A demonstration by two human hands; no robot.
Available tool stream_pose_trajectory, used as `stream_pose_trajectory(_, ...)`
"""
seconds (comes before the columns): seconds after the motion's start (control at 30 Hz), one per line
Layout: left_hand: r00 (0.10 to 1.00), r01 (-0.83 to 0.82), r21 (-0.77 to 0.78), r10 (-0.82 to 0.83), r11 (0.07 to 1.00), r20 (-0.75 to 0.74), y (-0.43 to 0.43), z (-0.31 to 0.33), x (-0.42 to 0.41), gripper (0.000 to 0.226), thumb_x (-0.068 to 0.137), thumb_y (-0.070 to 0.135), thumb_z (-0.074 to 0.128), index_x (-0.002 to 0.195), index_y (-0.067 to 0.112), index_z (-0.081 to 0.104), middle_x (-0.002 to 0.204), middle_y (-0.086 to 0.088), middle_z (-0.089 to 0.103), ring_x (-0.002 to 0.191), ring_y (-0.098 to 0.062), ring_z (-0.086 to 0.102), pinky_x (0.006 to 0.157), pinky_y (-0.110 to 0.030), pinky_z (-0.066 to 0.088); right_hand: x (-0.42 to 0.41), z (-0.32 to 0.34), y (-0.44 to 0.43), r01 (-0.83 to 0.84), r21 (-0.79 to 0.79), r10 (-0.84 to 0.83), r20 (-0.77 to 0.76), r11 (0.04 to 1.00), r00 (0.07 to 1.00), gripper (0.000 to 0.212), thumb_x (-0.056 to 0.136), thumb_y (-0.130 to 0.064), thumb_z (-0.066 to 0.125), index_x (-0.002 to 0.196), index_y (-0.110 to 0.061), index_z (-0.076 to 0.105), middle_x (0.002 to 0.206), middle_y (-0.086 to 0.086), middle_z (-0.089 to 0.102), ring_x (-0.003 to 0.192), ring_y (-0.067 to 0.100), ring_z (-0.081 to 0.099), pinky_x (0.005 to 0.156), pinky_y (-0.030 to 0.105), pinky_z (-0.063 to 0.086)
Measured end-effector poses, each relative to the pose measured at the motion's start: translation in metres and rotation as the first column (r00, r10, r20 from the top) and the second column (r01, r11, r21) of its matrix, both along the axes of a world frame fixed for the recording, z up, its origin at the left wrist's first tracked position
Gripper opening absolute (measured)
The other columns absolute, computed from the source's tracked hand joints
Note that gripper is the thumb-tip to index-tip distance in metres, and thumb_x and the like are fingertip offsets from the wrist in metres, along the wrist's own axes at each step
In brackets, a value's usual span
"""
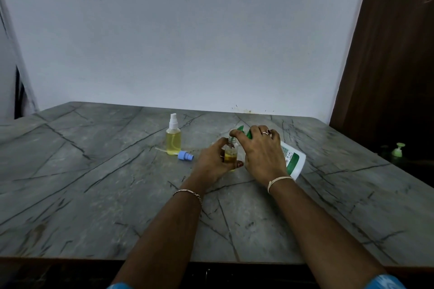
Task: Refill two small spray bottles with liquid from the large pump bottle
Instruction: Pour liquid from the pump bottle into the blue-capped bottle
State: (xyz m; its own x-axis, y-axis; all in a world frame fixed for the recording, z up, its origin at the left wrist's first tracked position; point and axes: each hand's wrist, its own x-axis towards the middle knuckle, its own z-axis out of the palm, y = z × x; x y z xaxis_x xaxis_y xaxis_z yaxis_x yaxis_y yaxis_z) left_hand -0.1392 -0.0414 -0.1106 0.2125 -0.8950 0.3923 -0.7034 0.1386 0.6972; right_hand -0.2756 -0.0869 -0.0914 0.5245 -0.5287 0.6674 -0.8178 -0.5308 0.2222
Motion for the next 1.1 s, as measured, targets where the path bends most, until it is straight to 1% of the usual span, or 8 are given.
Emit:
stream_pose_trajectory(0.1,1.000,-0.008,0.006,0.008,1.000,-0.011,-0.0018,-0.0011,0.0012,0.057,0.071,0.039,0.079,0.119,0.027,0.050,0.104,0.000,0.069,0.083,-0.011,0.062,0.076,-0.023,0.048,0.0002,-0.0015,-0.0004,-0.001,-0.012,0.001,-0.001,1.000,1.000,0.068,0.076,-0.019,0.070,0.135,-0.033,0.039,0.110,0.012,0.056,0.106,0.033,0.052,0.093,0.050,0.040)
stream_pose_trajectory(0.23,1.000,-0.013,0.013,0.014,1.000,-0.007,-0.0031,-0.0017,0.0014,0.058,0.070,0.041,0.079,0.118,0.027,0.050,0.101,0.000,0.069,0.083,-0.011,0.062,0.074,-0.024,0.047,-0.0051,-0.0033,-0.0010,0.002,-0.013,-0.002,-0.033,1.000,0.999,0.076,0.076,-0.015,0.069,0.138,-0.036,0.030,0.110,0.013,0.056,0.107,0.033,0.052,0.094,0.051,0.040)
stream_pose_trajectory(0.5,1.000,0.012,0.004,-0.012,1.000,-0.017,-0.0030,-0.0018,0.0015,0.055,0.070,0.040,0.079,0.116,0.027,0.050,0.101,-0.001,0.069,0.082,-0.011,0.061,0.072,-0.021,0.044,-0.0052,-0.0044,-0.0022,0.008,-0.022,-0.009,-0.020,1.000,1.000,0.076,0.074,-0.014,0.072,0.136,-0.035,0.035,0.107,0.013,0.057,0.105,0.034,0.053,0.092,0.051,0.041)
stream_pose_trajectory(0.6,1.000,0.014,0.001,-0.014,1.000,-0.019,-0.0036,-0.0022,0.0014,0.059,0.070,0.039,0.079,0.119,0.027,0.050,0.105,-0.001,0.068,0.087,-0.013,0.064,0.076,-0.024,0.049,-0.0024,-0.0032,-0.0013,0.012,-0.022,-0.012,-0.008,1.000,1.000,0.070,0.074,-0.018,0.072,0.133,-0.033,0.039,0.107,0.013,0.057,0.104,0.033,0.053,0.092,0.051,0.041)
stream_pose_trajectory(0.7,0.999,0.026,-0.004,-0.026,1.000,-0.042,-0.0044,-0.0038,0.0021,0.060,0.069,0.039,0.080,0.120,0.028,0.050,0.106,-0.002,0.069,0.090,-0.015,0.066,0.084,-0.032,0.054,-0.0010,-0.0030,-0.0011,0.011,-0.018,-0.012,-0.004,1.000,1.000,0.068,0.074,-0.021,0.074,0.133,-0.032,0.041,0.108,0.012,0.057,0.104,0.033,0.053,0.093,0.051,0.041)
stream_pose_trajectory(0.77,0.999,0.026,-0.009,-0.026,1.000,-0.042,-0.0042,-0.0038,0.0023,0.060,0.070,0.038,0.080,0.120,0.027,0.050,0.106,-0.002,0.069,0.090,-0.015,0.066,0.083,-0.029,0.053,-0.0014,-0.0030,-0.0014,0.012,-0.025,-0.012,0.003,1.000,1.000,0.068,0.074,-0.020,0.073,0.133,-0.032,0.042,0.106,0.013,0.057,0.103,0.033,0.054,0.092,0.051,0.041)
stream_pose_trajectory(0.97,1.000,0.003,-0.002,-0.003,1.000,-0.027,-0.0047,-0.0031,0.0019,0.061,0.070,0.041,0.080,0.121,0.026,0.050,0.105,-0.002,0.069,0.091,-0.016,0.065,0.079,-0.026,0.050,-0.0052,-0.0042,-0.0027,0.002,-0.031,-0.003,-0.013,1.000,1.000,0.075,0.077,-0.013,0.067,0.139,-0.036,0.033,0.106,0.013,0.057,0.104,0.034,0.053,0.093,0.051,0.041)
stream_pose_trajectory(1.1,0.999,0.012,0.008,-0.012,1.000,-0.037,-0.0050,-0.0029,0.0020,0.065,0.070,0.040,0.079,0.125,0.024,0.048,0.111,-0.004,0.068,0.094,-0.016,0.064,0.085,-0.030,0.051,-0.0067,-0.0058,-0.0036,0.008,-0.026,-0.009,-0.028,1.000,1.000,0.080,0.077,-0.013,0.068,0.143,-0.038,0.028,0.109,0.014,0.056,0.106,0.034,0.053,0.093,0.051,0.041)
